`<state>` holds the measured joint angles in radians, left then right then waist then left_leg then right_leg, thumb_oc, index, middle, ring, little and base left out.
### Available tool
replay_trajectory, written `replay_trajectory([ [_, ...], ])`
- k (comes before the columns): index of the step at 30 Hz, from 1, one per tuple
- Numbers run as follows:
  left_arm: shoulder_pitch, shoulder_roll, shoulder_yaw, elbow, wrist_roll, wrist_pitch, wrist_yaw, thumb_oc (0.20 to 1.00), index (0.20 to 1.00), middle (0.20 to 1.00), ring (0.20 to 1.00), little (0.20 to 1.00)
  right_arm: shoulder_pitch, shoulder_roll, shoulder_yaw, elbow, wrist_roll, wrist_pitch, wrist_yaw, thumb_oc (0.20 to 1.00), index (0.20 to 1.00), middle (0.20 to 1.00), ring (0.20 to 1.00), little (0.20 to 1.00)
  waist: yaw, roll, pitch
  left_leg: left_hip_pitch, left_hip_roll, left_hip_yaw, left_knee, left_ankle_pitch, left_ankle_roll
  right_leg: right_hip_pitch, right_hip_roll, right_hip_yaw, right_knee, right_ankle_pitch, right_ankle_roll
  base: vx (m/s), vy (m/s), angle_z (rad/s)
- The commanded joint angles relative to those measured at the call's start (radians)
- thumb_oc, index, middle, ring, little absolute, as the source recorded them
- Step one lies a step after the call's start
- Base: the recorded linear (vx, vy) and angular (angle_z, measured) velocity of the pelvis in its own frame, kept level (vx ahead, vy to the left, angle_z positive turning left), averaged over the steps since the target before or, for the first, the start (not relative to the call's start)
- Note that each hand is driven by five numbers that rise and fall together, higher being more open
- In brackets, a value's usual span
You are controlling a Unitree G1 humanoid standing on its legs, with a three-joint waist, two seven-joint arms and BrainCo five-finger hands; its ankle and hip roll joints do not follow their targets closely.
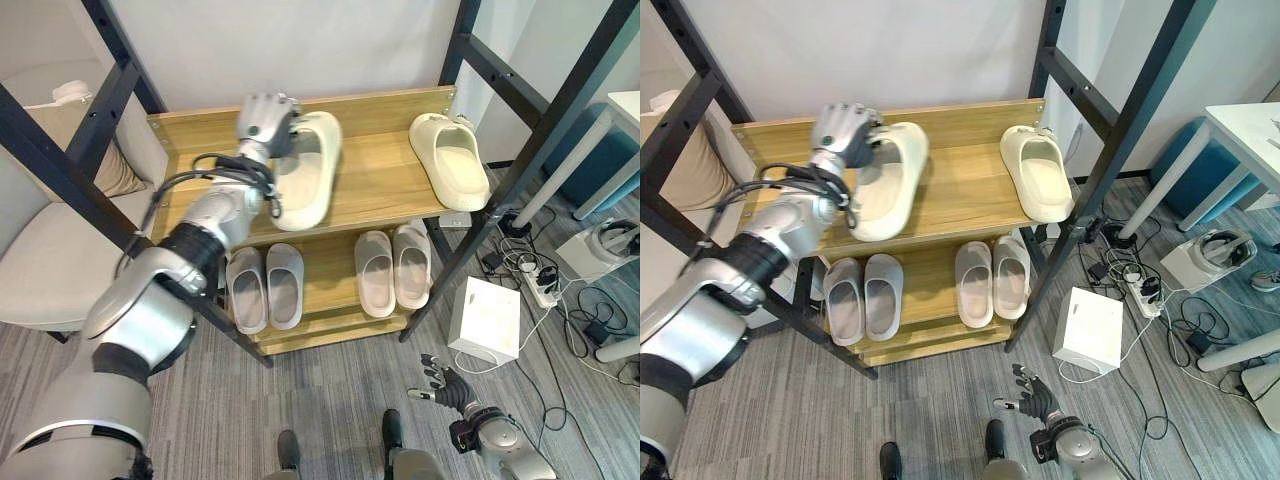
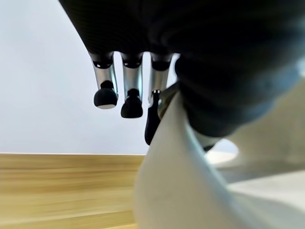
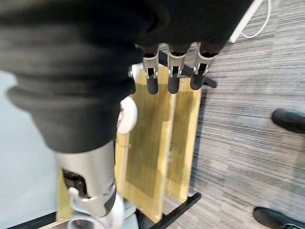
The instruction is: Arrange the slippers neatly on the shoe rack.
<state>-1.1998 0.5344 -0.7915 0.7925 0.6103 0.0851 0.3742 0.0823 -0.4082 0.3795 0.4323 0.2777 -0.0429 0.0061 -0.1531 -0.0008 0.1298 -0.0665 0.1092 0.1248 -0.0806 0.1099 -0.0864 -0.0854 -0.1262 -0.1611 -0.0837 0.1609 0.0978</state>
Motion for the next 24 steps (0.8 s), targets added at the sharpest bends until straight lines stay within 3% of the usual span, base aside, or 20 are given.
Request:
replay_trajectory([
  [1,-0.198,0.016,0.034,0.193,0.006,0.018,0.028,0.200,0.200,0.200,0.200,0.200,0.011,-0.018,-0.029,-0.064,0.036,-0.036,0.003,1.000,1.000,1.000,1.000,1.000,0.002,-0.008,0.028,0.080,0.005,0.023,-0.007,-0.087,-0.017,0.047,-0.014,0.020,-0.004,-0.045,0.072,-0.01,-0.030,-0.06],
  [7,-0.203,0.002,0.028,0.367,-0.030,0.021,0.009,0.200,0.200,0.200,0.200,0.200,0.066,-0.052,-0.064,-0.104,0.034,-0.039,0.005,1.000,1.000,1.000,1.000,1.000,-0.051,-0.002,0.025,0.089,0.025,0.069,-0.007,-0.079,-0.030,0.025,0.006,0.063,-0.003,-0.035,0.067,-0.02,-0.060,-0.27],
  [24,-0.260,-0.051,0.087,0.434,-0.149,0.028,0.031,0.200,0.200,0.200,0.200,0.200,0.095,-0.077,-0.085,-0.135,0.046,-0.042,0.004,1.000,1.000,1.000,1.000,1.000,-0.125,-0.004,0.024,0.086,0.060,0.134,-0.007,-0.069,-0.050,-0.026,0.035,0.122,0.004,-0.028,0.055,0.01,-0.045,-0.11],
])
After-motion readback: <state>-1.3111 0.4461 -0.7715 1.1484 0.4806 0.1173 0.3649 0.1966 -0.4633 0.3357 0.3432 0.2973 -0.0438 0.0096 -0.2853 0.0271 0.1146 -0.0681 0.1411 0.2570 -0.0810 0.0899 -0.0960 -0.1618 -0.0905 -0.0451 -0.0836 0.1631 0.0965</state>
